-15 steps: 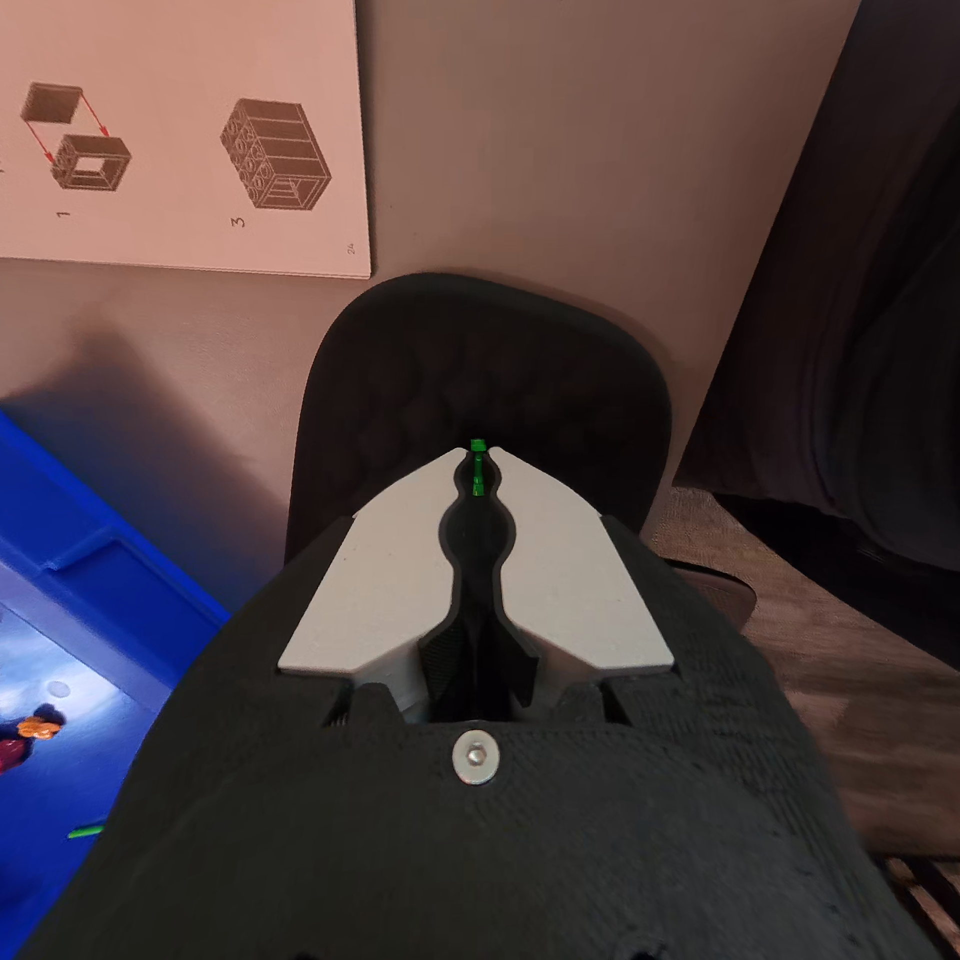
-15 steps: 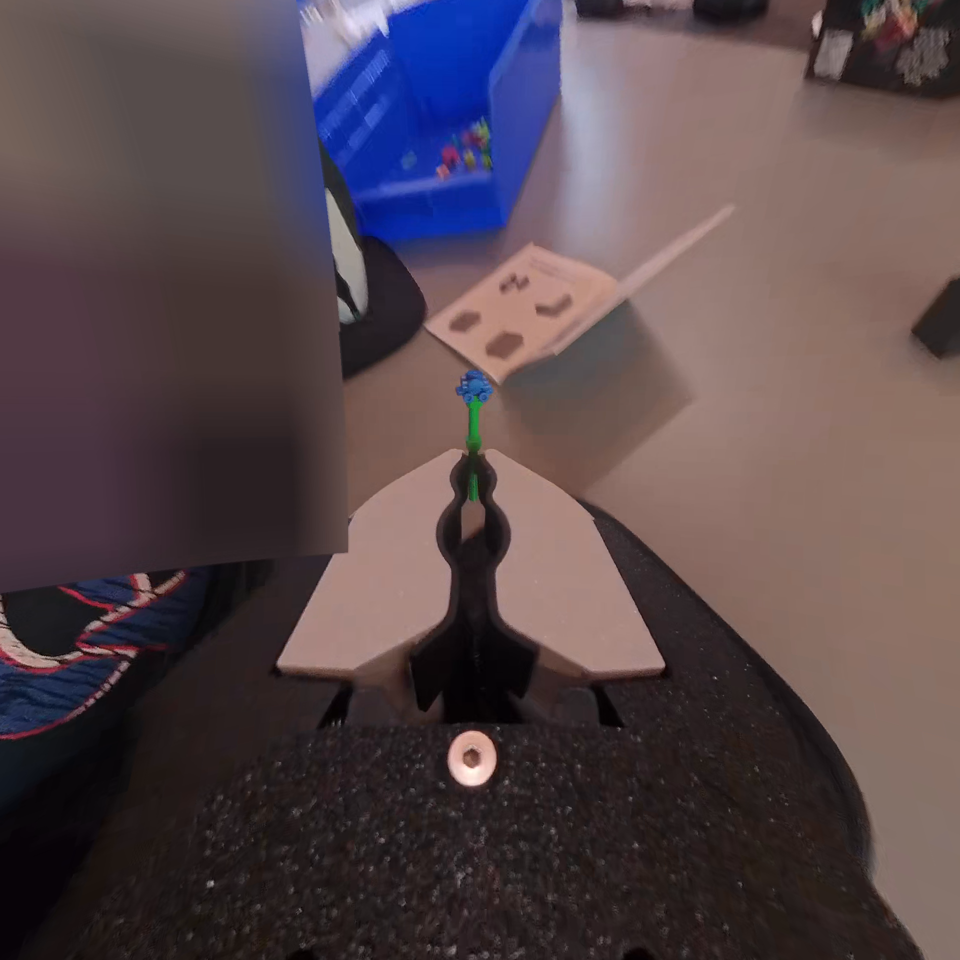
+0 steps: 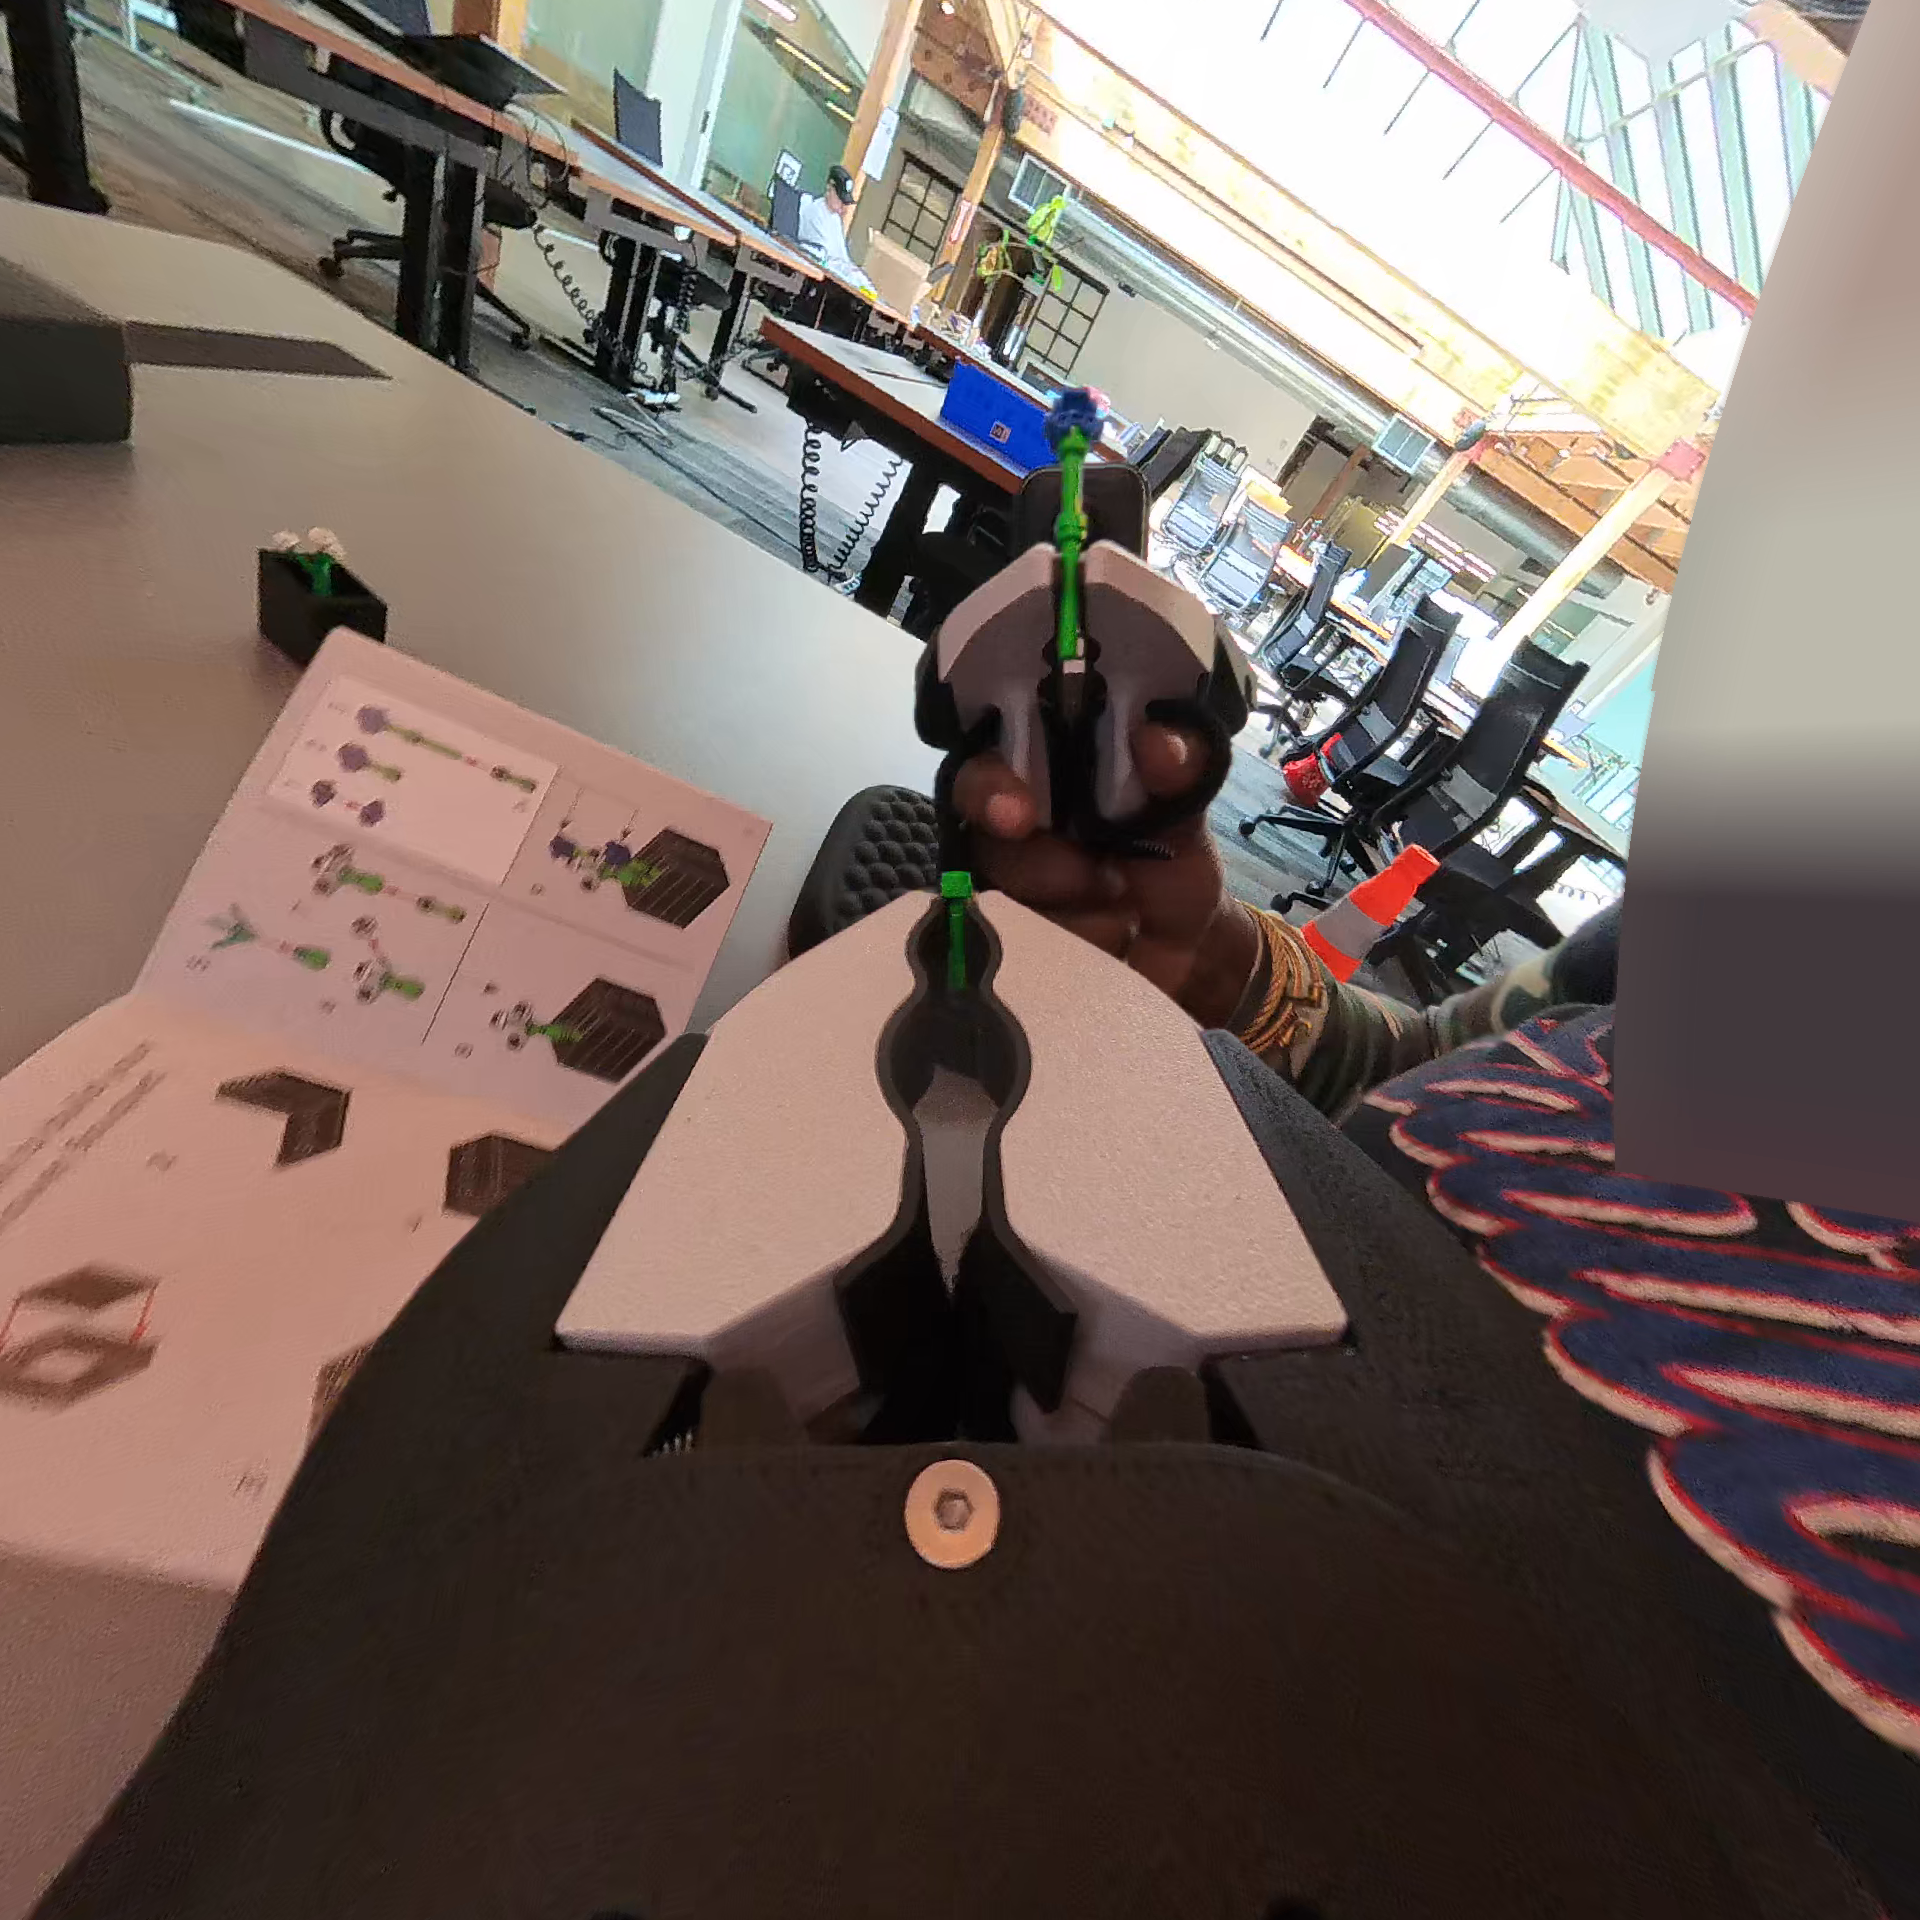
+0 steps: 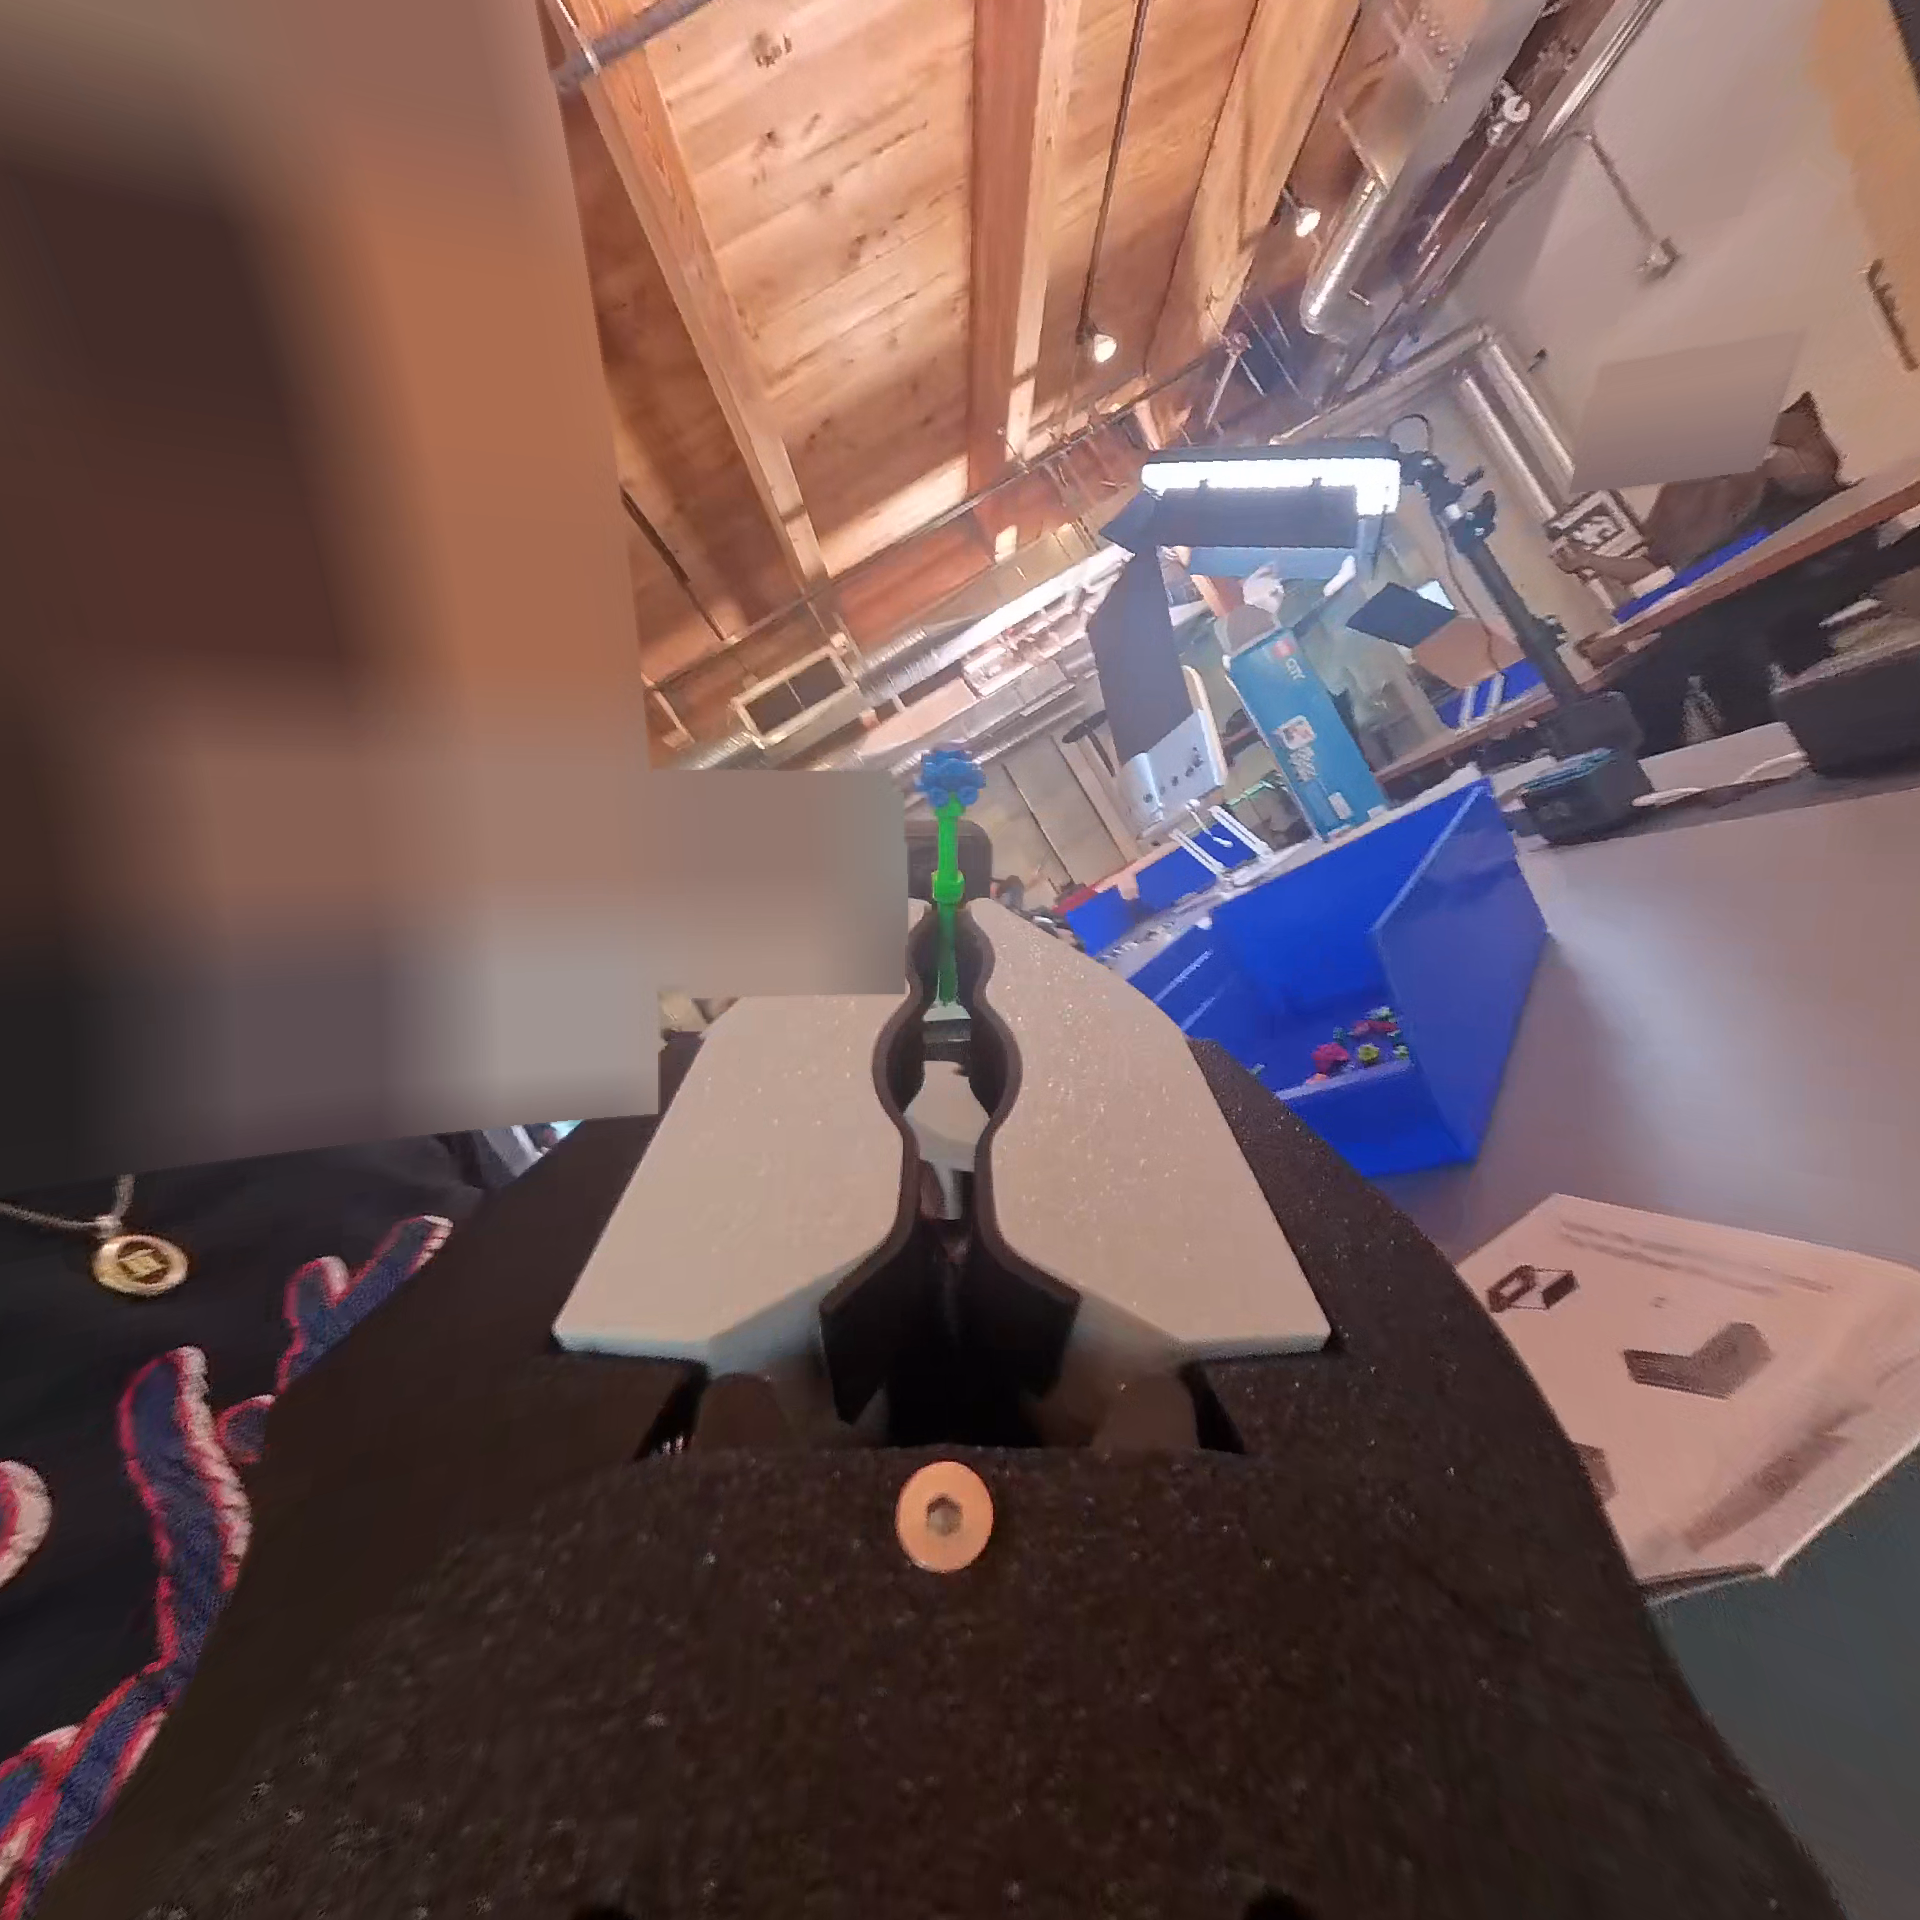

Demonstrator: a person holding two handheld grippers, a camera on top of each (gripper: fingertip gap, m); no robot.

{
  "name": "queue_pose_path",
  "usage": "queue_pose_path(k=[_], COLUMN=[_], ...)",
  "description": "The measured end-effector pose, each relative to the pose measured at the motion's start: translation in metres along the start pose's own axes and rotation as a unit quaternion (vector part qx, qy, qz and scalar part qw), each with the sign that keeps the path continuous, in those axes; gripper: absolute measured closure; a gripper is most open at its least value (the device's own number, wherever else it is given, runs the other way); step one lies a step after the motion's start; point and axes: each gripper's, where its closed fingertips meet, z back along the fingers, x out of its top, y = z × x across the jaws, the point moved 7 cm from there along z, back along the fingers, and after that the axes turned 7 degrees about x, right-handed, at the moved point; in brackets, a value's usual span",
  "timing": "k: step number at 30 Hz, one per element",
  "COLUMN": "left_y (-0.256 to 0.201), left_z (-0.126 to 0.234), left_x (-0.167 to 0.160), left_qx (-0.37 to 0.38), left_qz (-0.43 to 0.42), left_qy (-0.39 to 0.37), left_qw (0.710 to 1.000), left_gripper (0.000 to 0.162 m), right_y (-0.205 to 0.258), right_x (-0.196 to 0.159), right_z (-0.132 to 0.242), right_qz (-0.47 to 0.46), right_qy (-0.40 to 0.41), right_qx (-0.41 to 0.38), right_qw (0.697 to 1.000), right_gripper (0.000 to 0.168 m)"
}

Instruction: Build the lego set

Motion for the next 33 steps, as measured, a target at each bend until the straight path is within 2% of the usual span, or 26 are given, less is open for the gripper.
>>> queue_pose_path(k=[3, 8, 15, 26, 33], left_y=[-0.004, -0.008, -0.011, -0.012, -0.01], left_z=[-0.018, -0.029, -0.032, -0.031, -0.03], left_x=[0.003, 0.003, 0.003, 0.005, 0.007], left_qx=[0.029, 0.077, 0.107, 0.111, 0.099], left_qz=[-0.035, -0.092, -0.148, -0.163, -0.134], left_qy=[0.0, -0.001, 0.016, 0.011, 0.007], left_qw=[0.999, 0.993, 0.983, 0.98, 0.986], left_gripper=[0.159, 0.159, 0.159, 0.16, 0.16], right_y=[0.001, -0.005, -0.012, -0.011, -0.013], right_x=[-0.001, -0.008, -0.015, -0.015, -0.017], right_z=[-0.001, 0.005, 0.008, 0.009, 0.008], right_qz=[0.052, 0.096, 0.1, 0.068, 0.068], right_qy=[0.035, 0.063, 0.09, 0.081, 0.065], right_qx=[-0.028, -0.063, -0.073, -0.054, -0.054], right_qw=[0.998, 0.991, 0.988, 0.993, 0.994], right_gripper=[0.165, 0.166, 0.165, 0.165, 0.165])
